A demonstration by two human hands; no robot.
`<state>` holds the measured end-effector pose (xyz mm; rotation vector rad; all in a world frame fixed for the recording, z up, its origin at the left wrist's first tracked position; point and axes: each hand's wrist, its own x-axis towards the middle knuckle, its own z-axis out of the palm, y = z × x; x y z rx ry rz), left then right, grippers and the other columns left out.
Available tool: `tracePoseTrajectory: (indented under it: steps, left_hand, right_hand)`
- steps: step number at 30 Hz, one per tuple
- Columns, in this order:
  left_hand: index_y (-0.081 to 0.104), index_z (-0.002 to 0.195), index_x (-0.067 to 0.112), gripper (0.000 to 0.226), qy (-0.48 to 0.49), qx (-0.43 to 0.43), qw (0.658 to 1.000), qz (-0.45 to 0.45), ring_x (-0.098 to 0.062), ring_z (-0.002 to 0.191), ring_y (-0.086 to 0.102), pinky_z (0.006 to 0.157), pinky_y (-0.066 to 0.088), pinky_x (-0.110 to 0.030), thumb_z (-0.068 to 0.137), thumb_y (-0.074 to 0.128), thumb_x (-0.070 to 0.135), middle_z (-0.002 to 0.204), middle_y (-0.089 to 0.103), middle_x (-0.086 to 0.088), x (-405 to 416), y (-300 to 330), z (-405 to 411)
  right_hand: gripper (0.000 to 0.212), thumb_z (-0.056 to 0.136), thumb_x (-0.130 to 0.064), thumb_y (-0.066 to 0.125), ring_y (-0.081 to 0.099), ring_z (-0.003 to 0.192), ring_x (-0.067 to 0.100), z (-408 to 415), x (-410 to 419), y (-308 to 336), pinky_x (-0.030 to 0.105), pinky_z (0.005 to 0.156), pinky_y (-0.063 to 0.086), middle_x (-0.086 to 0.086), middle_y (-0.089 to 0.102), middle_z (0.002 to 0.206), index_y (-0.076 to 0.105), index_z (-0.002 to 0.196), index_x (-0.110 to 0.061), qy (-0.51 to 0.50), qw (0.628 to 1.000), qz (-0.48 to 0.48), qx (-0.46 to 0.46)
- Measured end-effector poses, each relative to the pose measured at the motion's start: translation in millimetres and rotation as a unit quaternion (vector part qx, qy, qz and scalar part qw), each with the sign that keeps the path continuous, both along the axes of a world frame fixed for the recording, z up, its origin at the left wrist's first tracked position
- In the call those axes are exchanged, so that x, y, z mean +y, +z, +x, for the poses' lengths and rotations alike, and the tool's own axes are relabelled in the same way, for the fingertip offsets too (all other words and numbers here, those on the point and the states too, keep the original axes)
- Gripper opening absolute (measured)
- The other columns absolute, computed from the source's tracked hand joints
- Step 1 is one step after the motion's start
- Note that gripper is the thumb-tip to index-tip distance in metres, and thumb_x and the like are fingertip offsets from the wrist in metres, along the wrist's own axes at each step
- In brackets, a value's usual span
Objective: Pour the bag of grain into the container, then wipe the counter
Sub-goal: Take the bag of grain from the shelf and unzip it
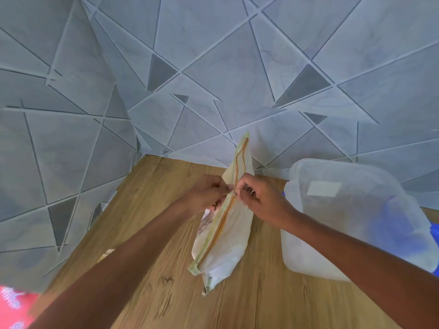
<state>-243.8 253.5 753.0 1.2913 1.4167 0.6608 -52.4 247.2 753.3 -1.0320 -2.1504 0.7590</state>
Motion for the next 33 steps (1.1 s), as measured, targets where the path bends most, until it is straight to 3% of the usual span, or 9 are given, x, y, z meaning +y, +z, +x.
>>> tracePoseTrajectory:
  steps: [5,8,11,13,18,23,26,29,33]
  left_hand:
    - [0.063,0.078,0.004,0.021,0.031,-0.027,0.997,0.062,-0.017,0.049,0.048,0.047,0.041,-0.025,0.096,0.066,0.013,0.057,0.056,-0.009,5.9,-6.2,4.5]
    - [0.062,0.079,0.002,0.025,0.065,0.019,0.992,0.108,-0.022,0.051,0.051,0.051,0.044,-0.028,0.099,0.062,0.016,0.057,0.059,-0.013,9.5,-6.8,-2.4]
    - [0.061,0.077,0.003,0.025,0.105,0.055,0.982,0.145,-0.023,0.057,0.055,0.06,0.048,-0.035,0.098,0.062,0.015,0.061,0.06,-0.011,17.4,-6.3,-13.9]
    - [0.058,0.073,0.008,0.027,0.132,0.069,0.977,0.155,-0.022,0.058,0.055,0.062,0.047,-0.036,0.099,0.061,0.016,0.061,0.059,-0.007,21.1,-5.0,-21.0]
    - [0.061,0.08,0.006,0.027,0.14,0.112,0.971,0.16,-0.019,0.06,0.056,0.064,0.05,-0.037,0.101,0.059,0.024,0.065,0.061,-0.005,11.3,1.3,-23.8]
    - [0.056,0.072,0.01,0.031,0.149,0.129,0.967,0.162,-0.019,0.054,0.053,0.059,0.045,-0.032,0.094,0.068,0.029,0.06,0.056,-0.002,-10.6,16.7,-15.7]
    - [0.055,0.072,0.012,0.029,0.058,0.211,0.969,0.114,-0.019,0.055,0.047,0.058,0.038,-0.031,0.085,0.073,0.029,0.06,0.05,-0.007,-35.9,29.9,-9.1]
    - [0.061,0.076,0.006,0.018,0.067,0.257,0.958,0.105,-0.018,0.062,0.057,0.054,0.043,-0.031,0.073,0.073,0.018,0.068,0.064,-0.004,-53.2,26.2,-8.8]
    - [0.058,0.084,0.01,0.017,0.11,0.244,0.957,0.111,-0.022,0.069,0.06,0.056,0.049,-0.037,0.072,0.07,0.015,0.077,0.062,-0.004,-59.8,22.8,-16.4]
  right_hand:
    - [0.013,0.096,-0.013,0.051,0.063,0.063,0.018,-3.9,-16.5,2.0,0.048,0.058,0.054,0.0,0.064,0.07,0.059,0.086,-0.015,-0.005,1.0,-0.011,-0.008]
    - [0.015,0.096,-0.021,0.048,0.064,0.063,0.024,-9.4,-37.4,5.4,0.049,0.059,0.052,0.004,0.065,0.07,0.058,0.086,-0.016,0.041,0.999,-0.027,-0.014]
    - [0.012,0.097,-0.011,0.052,0.062,0.059,0.028,-16.7,-61.2,9.8,0.048,0.056,0.05,0.006,0.067,0.071,0.061,0.089,-0.01,0.091,0.995,-0.035,-0.014]
    - [0.012,0.097,-0.004,0.054,0.062,0.059,0.022,-22.5,-78.1,11.4,0.042,0.056,0.05,0.002,0.066,0.071,0.063,0.09,-0.005,0.12,0.992,-0.029,-0.011]
    - [0.012,0.098,-0.003,0.054,0.056,0.062,0.008,-29.6,-102.5,7.4,0.009,0.061,0.037,0.001,0.065,0.073,0.062,0.091,-0.002,0.162,0.986,-0.007,-0.03]
    - [0.021,0.098,-0.024,0.062,0.062,0.068,0.016,-19.5,-88.3,16.9,0.028,0.063,0.05,0.002,0.066,0.076,0.063,0.089,-0.005,0.159,0.987,0.003,-0.031]
    - [0.007,0.098,-0.013,0.058,0.064,0.083,0.015,-5.9,-53.3,9.5,0.037,0.071,0.055,0.001,0.066,0.091,0.062,0.099,-0.008,0.096,0.993,0.011,-0.065]
    - [0.035,0.091,0.0,0.052,0.06,0.102,0.018,3.6,-10.5,-9.2,0.044,0.082,0.055,-0.003,0.055,0.109,0.061,0.119,-0.018,0.033,0.979,0.034,-0.199]
    - [0.071,0.087,0.005,0.053,0.043,0.118,0.019,-11.9,14.1,-14.6,0.041,0.086,0.053,-0.003,0.038,0.127,0.044,0.142,-0.038,0.095,0.93,0.04,-0.353]
